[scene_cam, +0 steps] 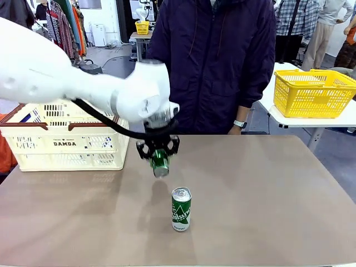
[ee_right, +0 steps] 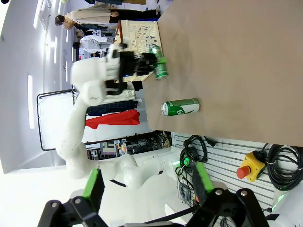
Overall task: Place the drinks into the Shopping basket.
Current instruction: Pick up one drink and place it into the Shopping basket.
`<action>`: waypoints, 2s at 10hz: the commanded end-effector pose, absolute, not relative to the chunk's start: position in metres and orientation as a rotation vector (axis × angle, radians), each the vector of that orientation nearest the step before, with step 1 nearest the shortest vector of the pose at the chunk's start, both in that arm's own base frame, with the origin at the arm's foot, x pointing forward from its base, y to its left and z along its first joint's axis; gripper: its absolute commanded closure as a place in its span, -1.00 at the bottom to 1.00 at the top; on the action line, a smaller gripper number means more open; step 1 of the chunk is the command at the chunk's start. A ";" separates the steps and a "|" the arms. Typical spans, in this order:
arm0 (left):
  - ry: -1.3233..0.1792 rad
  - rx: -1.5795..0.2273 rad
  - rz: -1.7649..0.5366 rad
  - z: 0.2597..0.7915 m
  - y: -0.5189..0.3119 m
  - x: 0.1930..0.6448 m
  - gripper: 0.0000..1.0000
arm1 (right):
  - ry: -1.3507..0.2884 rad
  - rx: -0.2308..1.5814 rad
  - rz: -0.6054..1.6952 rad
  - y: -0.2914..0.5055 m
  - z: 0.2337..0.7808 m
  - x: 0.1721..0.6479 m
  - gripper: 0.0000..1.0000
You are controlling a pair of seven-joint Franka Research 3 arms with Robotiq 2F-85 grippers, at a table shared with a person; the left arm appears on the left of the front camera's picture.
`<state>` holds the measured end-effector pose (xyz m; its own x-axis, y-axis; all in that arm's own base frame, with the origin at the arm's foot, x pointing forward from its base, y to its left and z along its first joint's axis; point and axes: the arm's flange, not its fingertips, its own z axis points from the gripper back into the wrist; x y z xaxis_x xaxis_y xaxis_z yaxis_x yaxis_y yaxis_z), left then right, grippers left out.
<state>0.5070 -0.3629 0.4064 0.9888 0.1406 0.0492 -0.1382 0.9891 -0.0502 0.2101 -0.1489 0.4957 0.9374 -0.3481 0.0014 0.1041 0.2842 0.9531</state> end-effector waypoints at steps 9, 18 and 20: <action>-0.112 -0.019 -0.185 0.566 -0.313 0.436 1.00 | -0.238 1.266 -0.294 -0.150 0.499 0.210 -1.00; -0.150 0.156 0.028 0.629 -0.042 0.610 1.00 | -0.238 1.266 -0.294 -0.150 0.499 0.210 -1.00; -0.126 0.071 -0.002 0.583 0.004 0.628 1.00 | -0.238 1.266 -0.294 -0.150 0.499 0.210 -1.00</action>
<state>0.6284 -0.0015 0.5833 0.9924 0.0166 0.1217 -0.0327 0.9907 0.1319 0.2096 -0.1495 0.4956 0.9366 -0.3504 0.0014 0.1045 0.2832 0.9533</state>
